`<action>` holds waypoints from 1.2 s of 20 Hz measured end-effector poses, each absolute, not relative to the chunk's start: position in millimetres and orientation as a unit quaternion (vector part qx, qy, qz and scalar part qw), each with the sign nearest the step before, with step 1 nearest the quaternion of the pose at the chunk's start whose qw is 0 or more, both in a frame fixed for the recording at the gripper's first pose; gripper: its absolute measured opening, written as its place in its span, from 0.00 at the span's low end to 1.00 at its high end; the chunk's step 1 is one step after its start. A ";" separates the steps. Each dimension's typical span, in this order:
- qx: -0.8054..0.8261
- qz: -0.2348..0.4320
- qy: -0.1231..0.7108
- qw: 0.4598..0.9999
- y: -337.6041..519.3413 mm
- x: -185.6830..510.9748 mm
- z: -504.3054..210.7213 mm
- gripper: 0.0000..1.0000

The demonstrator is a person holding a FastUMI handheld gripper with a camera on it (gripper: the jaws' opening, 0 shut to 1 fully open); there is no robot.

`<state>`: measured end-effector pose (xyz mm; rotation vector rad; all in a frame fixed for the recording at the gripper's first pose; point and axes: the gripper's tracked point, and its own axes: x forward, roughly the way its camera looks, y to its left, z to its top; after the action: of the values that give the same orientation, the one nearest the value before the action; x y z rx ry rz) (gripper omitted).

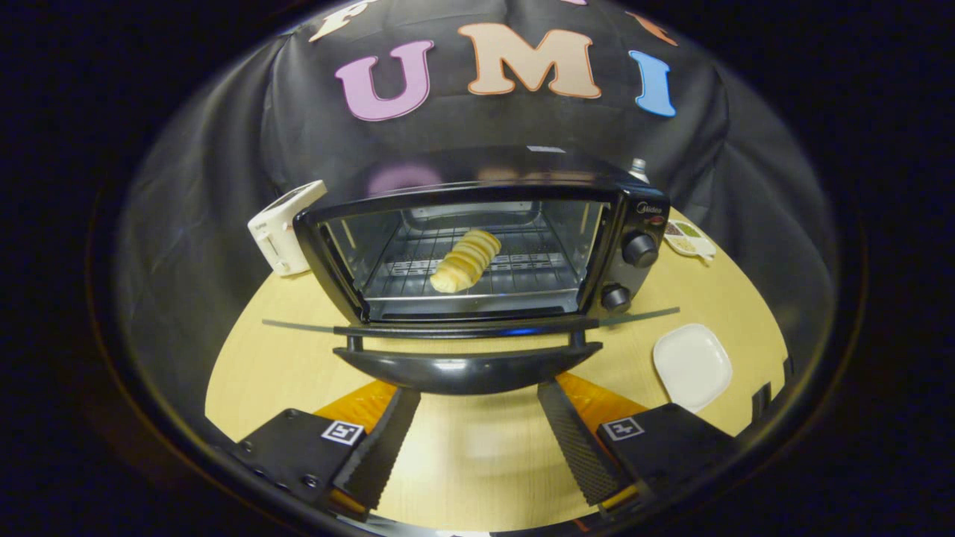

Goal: Open the toaster oven, put the food inside, and close the toaster oven door.

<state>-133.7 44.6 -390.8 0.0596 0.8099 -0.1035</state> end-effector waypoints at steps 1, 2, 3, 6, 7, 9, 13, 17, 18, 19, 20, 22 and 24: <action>0.026 -0.049 0.393 0.918 44.4 -131.2 -388.8 1.00; 0.024 -0.049 0.391 0.919 44.0 -129.0 -386.4 1.00; 0.021 -0.049 0.388 0.920 43.6 -126.3 -384.1 1.00; 0.012 -0.045 0.384 0.922 43.4 -118.7 -378.6 1.00; 0.011 -0.044 0.381 0.923 43.5 -115.1 -376.6 1.00; 0.014 -0.042 0.377 0.925 44.0 -109.3 -372.6 1.00; 0.028 -0.043 0.362 0.931 42.9 -94.9 -361.6 1.00; 0.035 -0.044 0.352 0.934 40.5 -83.0 -354.3 1.00; 0.037 -0.044 0.350 0.935 40.9 -81.1 -352.7 1.00; 0.038 -0.043 0.349 0.935 40.9 -80.0 -351.9 1.00; 0.038 -0.042 0.348 0.936 41.1 -79.0 -350.0 1.00; 0.038 -0.041 0.341 0.939 40.1 -75.6 -341.4 1.00; 0.039 -0.040 0.327 0.943 37.7 -70.3 -327.7 1.00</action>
<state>-70.3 37.7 -327.7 0.0787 0.6676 -0.0811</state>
